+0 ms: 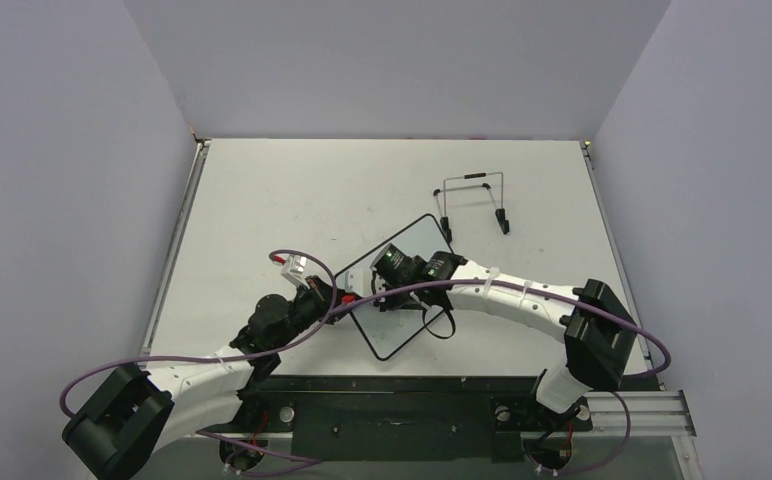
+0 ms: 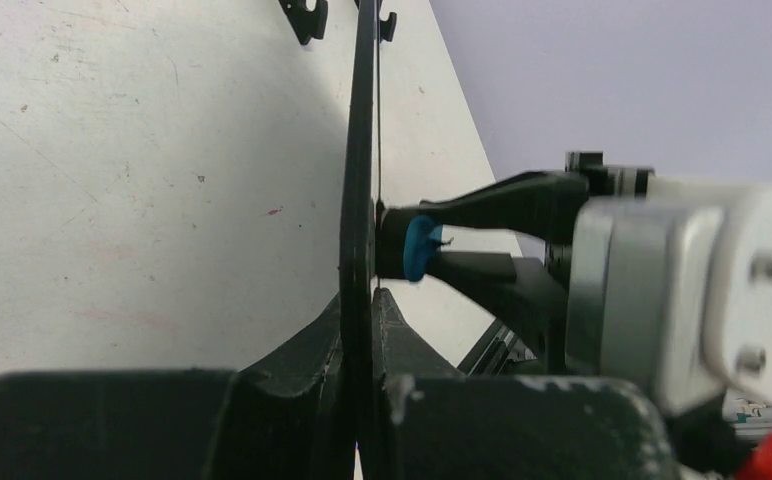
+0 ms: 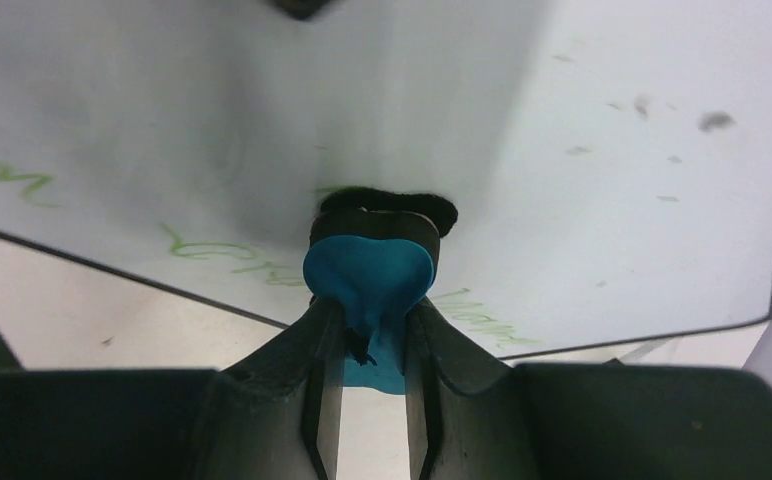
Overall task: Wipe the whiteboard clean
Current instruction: Erase the whiteboard at the center of the board.
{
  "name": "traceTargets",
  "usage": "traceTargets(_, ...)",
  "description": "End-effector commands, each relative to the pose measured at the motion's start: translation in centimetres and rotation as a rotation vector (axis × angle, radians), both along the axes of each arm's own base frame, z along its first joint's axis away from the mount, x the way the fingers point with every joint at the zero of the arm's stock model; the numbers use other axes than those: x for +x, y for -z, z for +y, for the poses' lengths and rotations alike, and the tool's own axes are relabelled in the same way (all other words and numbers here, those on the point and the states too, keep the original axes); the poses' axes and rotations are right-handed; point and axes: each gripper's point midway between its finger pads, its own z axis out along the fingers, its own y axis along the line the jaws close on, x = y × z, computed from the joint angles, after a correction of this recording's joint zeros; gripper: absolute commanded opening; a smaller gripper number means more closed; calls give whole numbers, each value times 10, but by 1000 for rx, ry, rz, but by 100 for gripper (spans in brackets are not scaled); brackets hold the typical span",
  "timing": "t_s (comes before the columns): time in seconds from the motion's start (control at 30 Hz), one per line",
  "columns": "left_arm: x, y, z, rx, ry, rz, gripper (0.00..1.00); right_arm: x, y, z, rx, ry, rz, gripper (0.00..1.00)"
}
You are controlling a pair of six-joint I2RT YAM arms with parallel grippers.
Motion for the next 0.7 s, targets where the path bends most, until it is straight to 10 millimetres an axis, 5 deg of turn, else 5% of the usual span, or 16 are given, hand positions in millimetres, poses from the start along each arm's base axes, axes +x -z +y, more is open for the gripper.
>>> traceTargets(0.0, -7, -70, -11, -188, 65, -161, 0, 29, -19, 13, 108, 120, -82, 0)
traceTargets(0.3, -7, -70, -13, -190, 70, -161, 0, -36, 5, 24, 53, -155, 107, 0)
traceTargets(0.53, -9, -72, -12, -193, 75, -167, 0, 27, -19, 21, 145, 125, -26, 0)
traceTargets(0.67, -8, -72, -12, -193, 76, -170, 0, 39, -19, 11, 148, 178, -53, 0)
